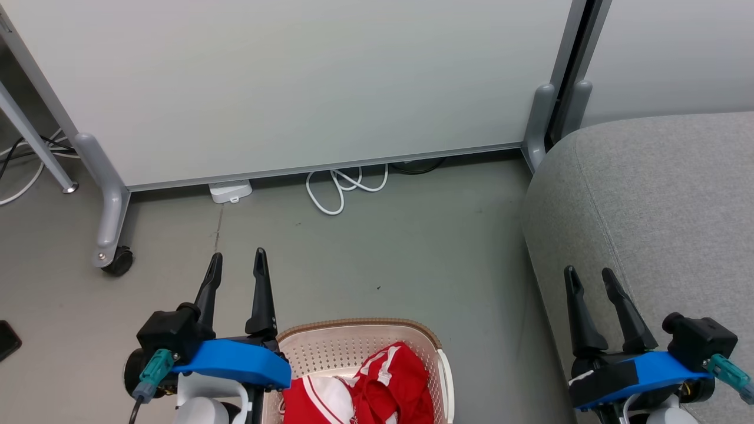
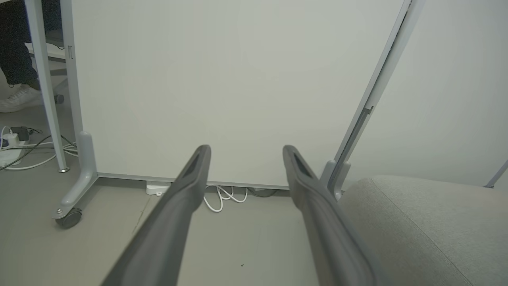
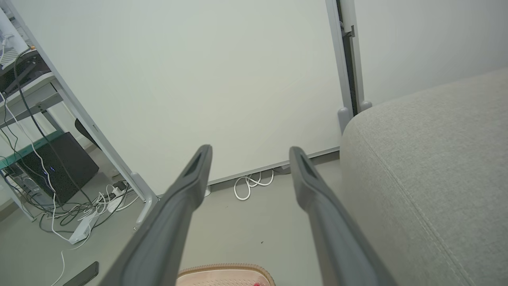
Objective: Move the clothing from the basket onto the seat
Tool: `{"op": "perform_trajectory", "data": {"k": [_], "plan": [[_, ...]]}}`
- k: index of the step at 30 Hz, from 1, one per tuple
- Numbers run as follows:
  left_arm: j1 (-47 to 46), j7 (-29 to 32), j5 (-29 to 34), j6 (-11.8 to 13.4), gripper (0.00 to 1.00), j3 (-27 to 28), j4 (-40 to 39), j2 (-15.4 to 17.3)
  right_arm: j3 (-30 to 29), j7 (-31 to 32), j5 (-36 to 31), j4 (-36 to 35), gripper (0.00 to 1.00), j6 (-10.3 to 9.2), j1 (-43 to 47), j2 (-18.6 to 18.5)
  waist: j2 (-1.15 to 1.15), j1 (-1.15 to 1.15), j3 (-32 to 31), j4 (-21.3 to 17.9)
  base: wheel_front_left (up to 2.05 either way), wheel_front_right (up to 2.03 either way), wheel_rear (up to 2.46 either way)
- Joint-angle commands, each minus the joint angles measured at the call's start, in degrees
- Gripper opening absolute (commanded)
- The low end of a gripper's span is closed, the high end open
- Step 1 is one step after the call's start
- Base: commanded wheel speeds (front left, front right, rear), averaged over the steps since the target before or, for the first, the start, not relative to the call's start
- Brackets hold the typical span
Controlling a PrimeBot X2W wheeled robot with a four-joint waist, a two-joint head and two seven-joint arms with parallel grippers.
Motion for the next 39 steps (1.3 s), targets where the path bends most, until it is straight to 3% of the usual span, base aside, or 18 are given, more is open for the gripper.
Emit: {"op": "perform_trajectory", "data": {"k": [1,26,39], "plan": [[-1.2,-0.6,1.2,0.3,1.0,-0.2,-0.4,0.3,0.2,-0.6,-1.3,-0.4,1.0,0.11,-1.2,-0.4,0.0,0.0,0.0,0.0,0.0,0.0,0.0],[-1.7,-3.4,12.5,1.5,1.0,-2.8,0.6,0.4,1.3,-3.5,-13.3,0.0,1.0,0.14,-1.2,-0.5,0.0,0.0,0.2,0.2,0.0,0.0,0.0],[-1.9,-4.5,15.1,1.6,1.0,-3.3,3.1,0.4,1.7,-4.5,-17.4,1.4,1.0,0.15,-1.2,-0.5,0.0,0.0,0.3,0.2,0.0,0.0,0.0]]}}
